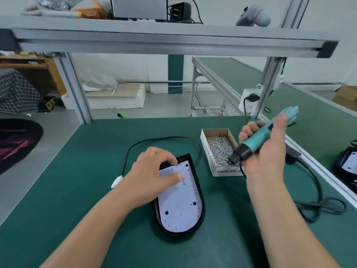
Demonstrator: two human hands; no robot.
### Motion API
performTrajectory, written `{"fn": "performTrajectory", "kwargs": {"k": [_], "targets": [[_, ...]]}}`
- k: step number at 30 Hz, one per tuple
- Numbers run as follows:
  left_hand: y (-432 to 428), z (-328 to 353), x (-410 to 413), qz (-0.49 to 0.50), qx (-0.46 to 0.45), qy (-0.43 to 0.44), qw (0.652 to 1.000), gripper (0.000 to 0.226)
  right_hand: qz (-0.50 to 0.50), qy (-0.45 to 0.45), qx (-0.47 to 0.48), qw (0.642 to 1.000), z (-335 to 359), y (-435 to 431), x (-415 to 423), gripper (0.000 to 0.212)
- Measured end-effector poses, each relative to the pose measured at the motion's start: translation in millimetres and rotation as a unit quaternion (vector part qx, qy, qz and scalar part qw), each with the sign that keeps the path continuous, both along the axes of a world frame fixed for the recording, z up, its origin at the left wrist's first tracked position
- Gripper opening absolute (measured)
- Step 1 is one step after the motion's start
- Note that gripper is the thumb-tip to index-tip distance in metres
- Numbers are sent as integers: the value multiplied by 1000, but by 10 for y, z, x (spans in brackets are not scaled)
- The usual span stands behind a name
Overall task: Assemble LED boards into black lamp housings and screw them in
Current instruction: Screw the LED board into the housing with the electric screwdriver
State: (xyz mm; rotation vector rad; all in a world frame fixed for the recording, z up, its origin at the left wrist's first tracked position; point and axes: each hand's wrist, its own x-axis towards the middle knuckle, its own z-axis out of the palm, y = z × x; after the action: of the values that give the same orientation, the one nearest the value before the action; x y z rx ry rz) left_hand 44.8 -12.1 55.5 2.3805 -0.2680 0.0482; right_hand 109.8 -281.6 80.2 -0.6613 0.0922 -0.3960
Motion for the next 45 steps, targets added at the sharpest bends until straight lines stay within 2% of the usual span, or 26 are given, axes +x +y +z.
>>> {"fn": "performTrajectory", "kwargs": {"k": [4, 6, 10, 16, 18, 21, 30, 34, 38, 42, 44, 45], "targets": [[-135, 145, 126, 38, -40, -91, 994, 12, -68, 27, 43, 996, -96, -244, 90, 53], [-294, 250, 239, 25, -20, -104, 994, 7, -80, 25, 71, 994, -130, -321, 116, 51], [-772, 423, 610, -60, 137, -110, 983, 17, -90, 26, 99, 991, -157, -368, 150, 44], [-1409, 338, 1036, -161, 337, -114, 920, 16, -91, 26, 113, 989, -145, -402, 141, 43], [-1508, 259, 1100, -174, 384, -88, 902, 16, -93, 25, 121, 988, -136, -419, 138, 43], [-1575, 196, 1173, -176, 391, -48, 902, 16, -95, 26, 129, 987, -123, -428, 132, 41], [-1526, 114, 1188, -166, 309, -21, 936, 14, -98, 24, 141, 985, -133, -445, 144, 42], [-1476, 115, 1189, -167, 290, -38, 942, 19, -97, 18, 137, 986, -127, -438, 133, 42], [-1376, 170, 1137, -139, 223, -56, 963, 10, -91, -5, 130, 987, -119, -414, 113, 41], [-1100, 342, 1002, -68, 85, -83, 991, 5, -83, -29, 111, 990, -69, -369, 97, 40], [-890, 423, 878, -40, -100, -25, 994, 7, -81, -33, 96, 992, -48, -324, 87, 39], [-778, 449, 789, -37, -221, 31, 974, 7, -77, -36, 90, 992, -43, -302, 81, 38]]}}
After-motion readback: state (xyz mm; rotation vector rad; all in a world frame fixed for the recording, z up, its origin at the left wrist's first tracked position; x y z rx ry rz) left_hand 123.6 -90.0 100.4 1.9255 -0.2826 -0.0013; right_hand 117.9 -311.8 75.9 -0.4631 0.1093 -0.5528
